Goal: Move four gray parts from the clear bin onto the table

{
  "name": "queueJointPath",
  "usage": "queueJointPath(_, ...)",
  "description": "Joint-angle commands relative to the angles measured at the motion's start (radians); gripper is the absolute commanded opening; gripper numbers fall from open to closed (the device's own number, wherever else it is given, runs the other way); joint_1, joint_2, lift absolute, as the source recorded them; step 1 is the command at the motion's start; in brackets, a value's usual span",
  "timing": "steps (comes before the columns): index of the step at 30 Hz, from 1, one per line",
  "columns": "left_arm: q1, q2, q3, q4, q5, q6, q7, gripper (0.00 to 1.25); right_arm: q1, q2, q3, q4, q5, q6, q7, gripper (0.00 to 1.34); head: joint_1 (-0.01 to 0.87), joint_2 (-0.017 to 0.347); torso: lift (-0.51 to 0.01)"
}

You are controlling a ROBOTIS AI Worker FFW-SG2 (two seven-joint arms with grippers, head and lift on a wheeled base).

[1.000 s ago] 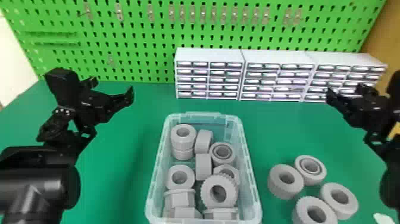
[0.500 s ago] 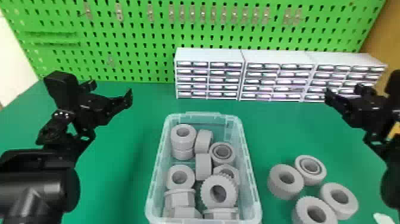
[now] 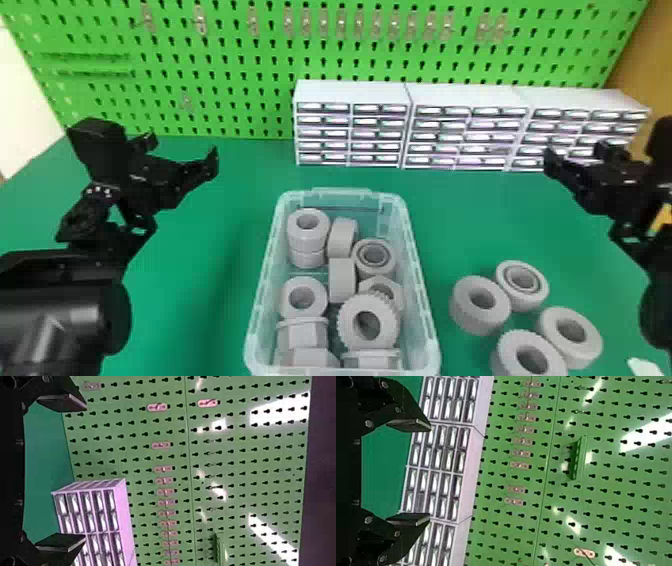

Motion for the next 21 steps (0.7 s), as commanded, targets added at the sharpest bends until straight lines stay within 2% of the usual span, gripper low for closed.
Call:
queueJointPath(1,-0.005,0.0,-0.001,0.0,0.0,-0.001,0.0,1.12,-0.004,-0.001,0.007,0.0,0.001,0.001,0.0,0.87,0.678,0.034,-0.05)
queueJointPath(6,-0.005,0.0,-0.002,0.0,-0.001,-0.001,0.0,1.12,-0.004,-0.009,0.016,-0.001,0.0,0.001,0.0,0.87,0.678,0.034,-0.05)
queueJointPath(21,-0.003,0.002,-0.004,-0.002,-0.004,-0.001,0.0,1.12,0.002,-0.009,0.016,-0.001,-0.007,0.001,0.0,0.87,0.678,0.034,-0.05)
